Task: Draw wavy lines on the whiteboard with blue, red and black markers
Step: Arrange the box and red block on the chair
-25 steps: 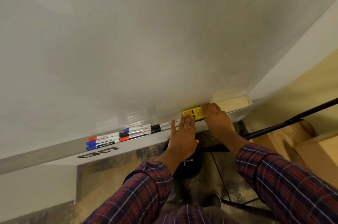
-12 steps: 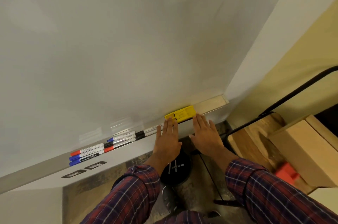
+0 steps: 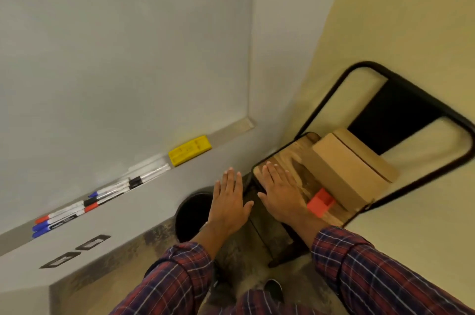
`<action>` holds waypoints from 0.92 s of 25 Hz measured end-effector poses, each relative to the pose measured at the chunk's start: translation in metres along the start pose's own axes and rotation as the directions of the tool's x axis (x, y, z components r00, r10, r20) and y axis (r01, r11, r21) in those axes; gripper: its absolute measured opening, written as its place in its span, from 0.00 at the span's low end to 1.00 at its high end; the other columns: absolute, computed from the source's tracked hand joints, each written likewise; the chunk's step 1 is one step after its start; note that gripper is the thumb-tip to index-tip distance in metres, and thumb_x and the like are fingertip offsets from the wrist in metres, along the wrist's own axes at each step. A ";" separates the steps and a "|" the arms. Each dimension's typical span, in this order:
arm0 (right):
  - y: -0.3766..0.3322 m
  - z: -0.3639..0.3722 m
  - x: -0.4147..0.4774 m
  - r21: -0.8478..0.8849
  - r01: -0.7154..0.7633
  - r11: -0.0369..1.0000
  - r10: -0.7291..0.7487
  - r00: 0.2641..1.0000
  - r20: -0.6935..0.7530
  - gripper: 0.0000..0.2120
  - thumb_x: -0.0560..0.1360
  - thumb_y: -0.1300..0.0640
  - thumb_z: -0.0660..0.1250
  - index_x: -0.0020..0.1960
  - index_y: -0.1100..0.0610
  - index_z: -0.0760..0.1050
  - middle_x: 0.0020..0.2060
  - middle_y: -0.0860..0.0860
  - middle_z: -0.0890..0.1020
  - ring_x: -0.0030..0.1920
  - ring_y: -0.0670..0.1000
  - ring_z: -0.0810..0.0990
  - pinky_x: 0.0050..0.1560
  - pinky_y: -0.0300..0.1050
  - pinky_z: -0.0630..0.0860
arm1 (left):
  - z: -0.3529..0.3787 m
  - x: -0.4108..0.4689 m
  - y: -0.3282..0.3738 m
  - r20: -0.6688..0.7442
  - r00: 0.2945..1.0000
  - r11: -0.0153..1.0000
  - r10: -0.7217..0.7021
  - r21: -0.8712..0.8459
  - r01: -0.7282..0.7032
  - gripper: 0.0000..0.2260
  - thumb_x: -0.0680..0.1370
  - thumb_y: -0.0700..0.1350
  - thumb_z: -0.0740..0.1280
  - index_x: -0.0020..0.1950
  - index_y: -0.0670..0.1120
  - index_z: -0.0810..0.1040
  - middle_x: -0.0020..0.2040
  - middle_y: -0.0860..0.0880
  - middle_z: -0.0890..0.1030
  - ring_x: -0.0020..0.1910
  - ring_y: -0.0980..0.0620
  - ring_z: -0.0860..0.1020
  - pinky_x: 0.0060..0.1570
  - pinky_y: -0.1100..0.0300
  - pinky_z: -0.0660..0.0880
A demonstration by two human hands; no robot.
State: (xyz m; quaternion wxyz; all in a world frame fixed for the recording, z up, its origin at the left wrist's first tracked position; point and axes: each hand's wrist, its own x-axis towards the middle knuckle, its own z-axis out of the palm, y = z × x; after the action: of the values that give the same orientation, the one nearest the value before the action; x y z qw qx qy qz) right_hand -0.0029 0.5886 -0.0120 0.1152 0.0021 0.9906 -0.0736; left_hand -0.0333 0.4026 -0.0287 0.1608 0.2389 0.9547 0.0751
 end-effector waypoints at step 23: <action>0.142 0.032 -0.123 0.089 -0.099 0.991 0.088 0.990 0.114 0.38 0.84 0.46 0.58 0.84 0.59 0.43 0.84 0.55 0.48 0.84 0.54 0.47 0.82 0.54 0.50 | 0.067 -0.003 0.173 0.085 0.990 0.992 0.109 -0.066 -0.104 0.32 0.83 0.53 0.67 0.83 0.43 0.60 0.85 0.41 0.59 0.86 0.41 0.52 0.84 0.42 0.48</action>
State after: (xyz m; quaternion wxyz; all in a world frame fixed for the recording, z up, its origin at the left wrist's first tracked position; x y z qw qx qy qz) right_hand 0.1270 0.7254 -0.0356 0.1725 0.0501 0.9770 -0.1150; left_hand 0.0669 0.5572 -0.0525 0.2059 0.2876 0.9297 0.1022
